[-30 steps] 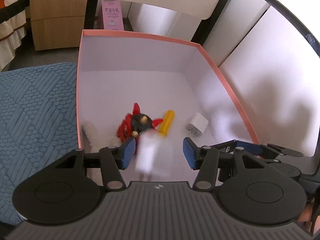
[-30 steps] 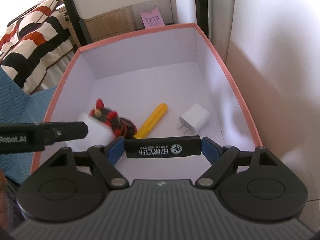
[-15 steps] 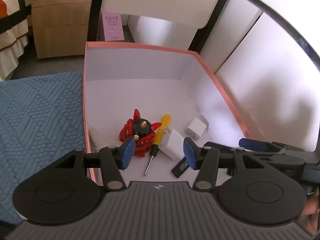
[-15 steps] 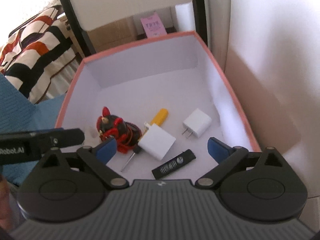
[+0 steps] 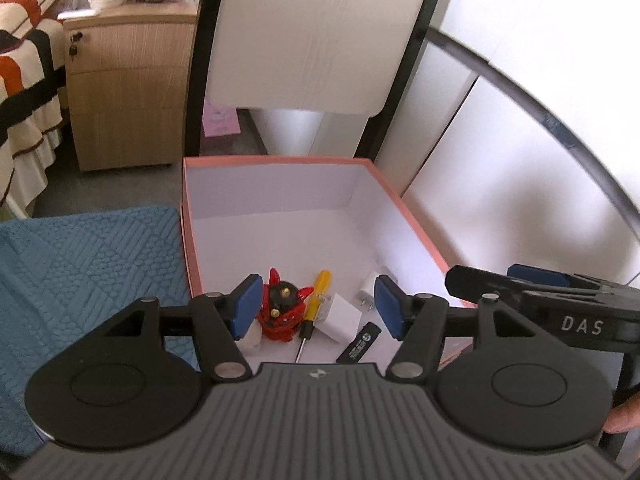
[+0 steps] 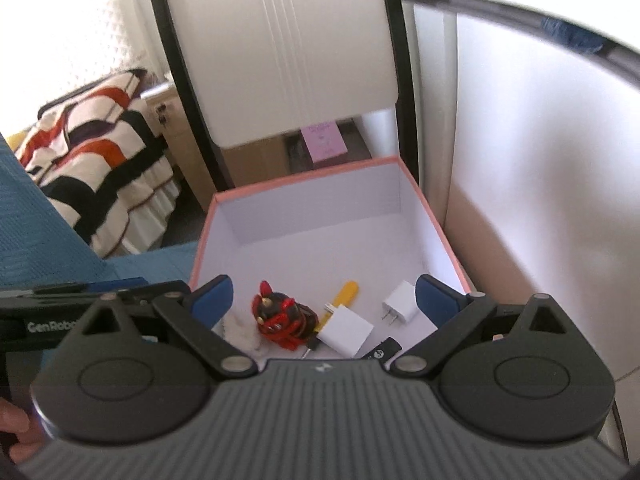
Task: Organize rigid objects
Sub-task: 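Open the right gripper to drop the USB stick while the left gripper releases the charger, then withdraw both open tools back from the box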
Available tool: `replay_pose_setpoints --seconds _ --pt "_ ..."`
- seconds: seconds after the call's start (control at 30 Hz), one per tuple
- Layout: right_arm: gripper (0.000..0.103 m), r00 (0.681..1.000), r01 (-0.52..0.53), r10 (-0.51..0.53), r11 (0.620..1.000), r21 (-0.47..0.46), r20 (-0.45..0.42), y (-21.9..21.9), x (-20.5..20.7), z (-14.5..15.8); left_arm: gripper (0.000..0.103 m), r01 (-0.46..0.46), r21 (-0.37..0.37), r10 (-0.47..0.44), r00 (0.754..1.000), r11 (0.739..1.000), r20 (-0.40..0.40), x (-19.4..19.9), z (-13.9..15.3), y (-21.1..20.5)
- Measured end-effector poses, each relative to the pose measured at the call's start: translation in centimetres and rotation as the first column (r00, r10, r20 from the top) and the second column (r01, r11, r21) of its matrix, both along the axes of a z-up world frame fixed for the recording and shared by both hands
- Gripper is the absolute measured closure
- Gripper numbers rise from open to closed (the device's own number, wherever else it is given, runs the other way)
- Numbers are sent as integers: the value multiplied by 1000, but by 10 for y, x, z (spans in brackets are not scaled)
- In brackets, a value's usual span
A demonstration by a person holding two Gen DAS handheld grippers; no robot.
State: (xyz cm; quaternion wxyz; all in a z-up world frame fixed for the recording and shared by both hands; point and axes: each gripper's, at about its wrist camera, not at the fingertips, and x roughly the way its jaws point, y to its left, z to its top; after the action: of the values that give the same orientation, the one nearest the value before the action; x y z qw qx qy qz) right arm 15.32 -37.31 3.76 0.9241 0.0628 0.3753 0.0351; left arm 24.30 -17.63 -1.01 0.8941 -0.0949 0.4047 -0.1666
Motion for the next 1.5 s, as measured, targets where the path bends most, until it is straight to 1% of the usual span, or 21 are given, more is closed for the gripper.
replay_pose_setpoints --seconds 0.03,0.1,0.2,0.37,0.53,0.57,0.63,0.67,0.73,0.87,1.03,1.13,1.27,1.5 --pt "0 1000 4 -4 1000 3 9 1 -4 4 30 1 -2 -1 1000 1000 7 -2 4 1" --pt "0 1000 9 -9 1000 8 26 2 -13 11 26 2 -5 -2 1000 1000 27 -10 12 4" --pt "0 999 21 -21 1000 1 44 5 -27 19 23 1 -11 0 999 1000 52 -22 22 10" --pt "0 998 31 -31 1000 -4 62 11 -48 26 20 -8 -27 10 998 1000 69 -41 31 20" --pt "0 996 38 -38 999 -7 75 18 -65 28 20 -13 -40 16 996 999 82 -59 36 32" --pt "0 997 38 -38 999 -6 73 19 -68 27 18 -19 -42 22 996 999 82 -63 37 35" --pt "0 997 37 -37 999 -9 72 23 -74 27 4 -36 -43 40 995 998 86 -69 38 39" --pt "0 996 39 -38 999 -16 76 24 -77 26 3 -45 -39 48 994 998 94 -71 38 40" --pt "0 996 50 -48 998 -27 78 28 -82 23 3 -57 -26 60 993 998 102 -76 38 43" --pt "0 997 55 -54 998 -17 61 31 -90 15 3 -50 -49 55 993 998 101 -84 37 48" --pt "0 997 54 -53 998 -23 52 37 -96 7 3 -45 -38 49 993 998 103 -91 35 50" --pt "0 997 50 -48 998 -28 52 39 -99 2 3 -56 -14 57 993 998 106 -95 31 51" --pt "0 998 61 -61 998 -20 32 39 -102 -6 3 -74 -25 76 993 997 95 -102 25 57" --pt "0 998 49 -47 998 -36 44 44 -107 -6 3 -109 -42 112 990 993 84 -110 22 67"
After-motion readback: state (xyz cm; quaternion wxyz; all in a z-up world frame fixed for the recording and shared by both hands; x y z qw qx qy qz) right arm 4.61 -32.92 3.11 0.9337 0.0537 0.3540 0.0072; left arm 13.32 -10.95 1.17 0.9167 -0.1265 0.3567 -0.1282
